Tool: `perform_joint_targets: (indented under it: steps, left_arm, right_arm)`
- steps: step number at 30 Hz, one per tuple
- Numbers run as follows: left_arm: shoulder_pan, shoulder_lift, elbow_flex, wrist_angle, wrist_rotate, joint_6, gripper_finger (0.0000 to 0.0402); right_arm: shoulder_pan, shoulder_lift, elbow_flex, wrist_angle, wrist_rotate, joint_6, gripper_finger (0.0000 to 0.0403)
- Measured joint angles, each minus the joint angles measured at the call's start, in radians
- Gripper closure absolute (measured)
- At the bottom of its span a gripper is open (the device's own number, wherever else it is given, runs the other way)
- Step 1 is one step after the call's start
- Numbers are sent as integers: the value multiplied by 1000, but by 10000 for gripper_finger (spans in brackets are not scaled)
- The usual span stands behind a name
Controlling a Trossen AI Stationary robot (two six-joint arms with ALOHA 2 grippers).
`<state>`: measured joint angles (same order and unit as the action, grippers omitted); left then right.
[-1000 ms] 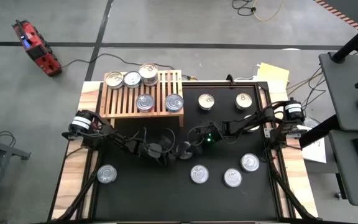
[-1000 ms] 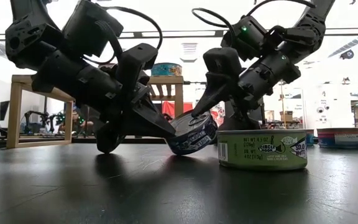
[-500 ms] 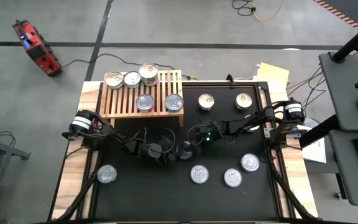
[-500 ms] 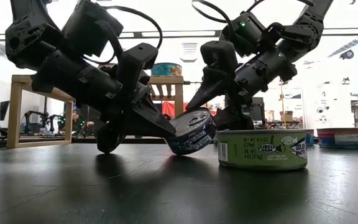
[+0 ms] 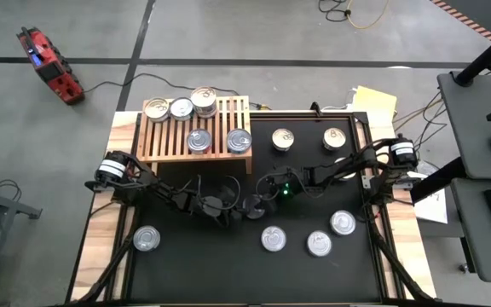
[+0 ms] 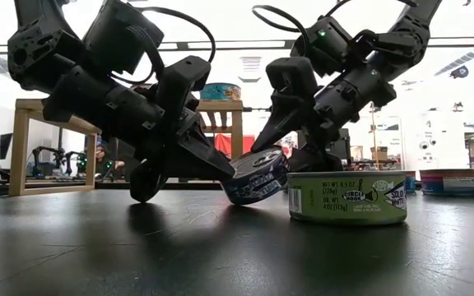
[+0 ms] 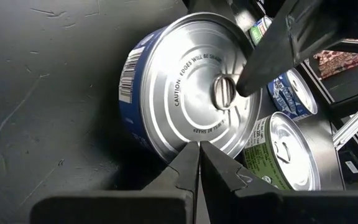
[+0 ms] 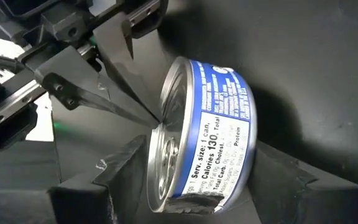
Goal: Stack canned seafood by type on shelf
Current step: Put the top blue tuna can on the shelf
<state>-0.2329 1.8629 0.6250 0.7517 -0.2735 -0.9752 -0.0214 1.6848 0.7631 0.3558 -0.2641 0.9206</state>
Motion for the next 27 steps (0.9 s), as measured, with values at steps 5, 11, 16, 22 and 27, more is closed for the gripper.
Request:
perform_joint_targets:
  steps: [5,11,16,22,27]
  left_arm:
    - [0,0,0,0,-3,0,402]
    - [0,0,1,0,-5,1,401]
    - [0,0,1,1,-5,14,401]
    - [0,0,1,16,-5,15,402]
    - [2,-12,1,39,36,16,401]
  right_arm:
    - [4,0,0,0,1,10,178]
    - [4,0,0,1,1,13,182]
    - [4,0,0,1,25,12,205]
    - [4,0,1,2,30,-4,271]
    - [4,-11,0,-9,24,-28,271]
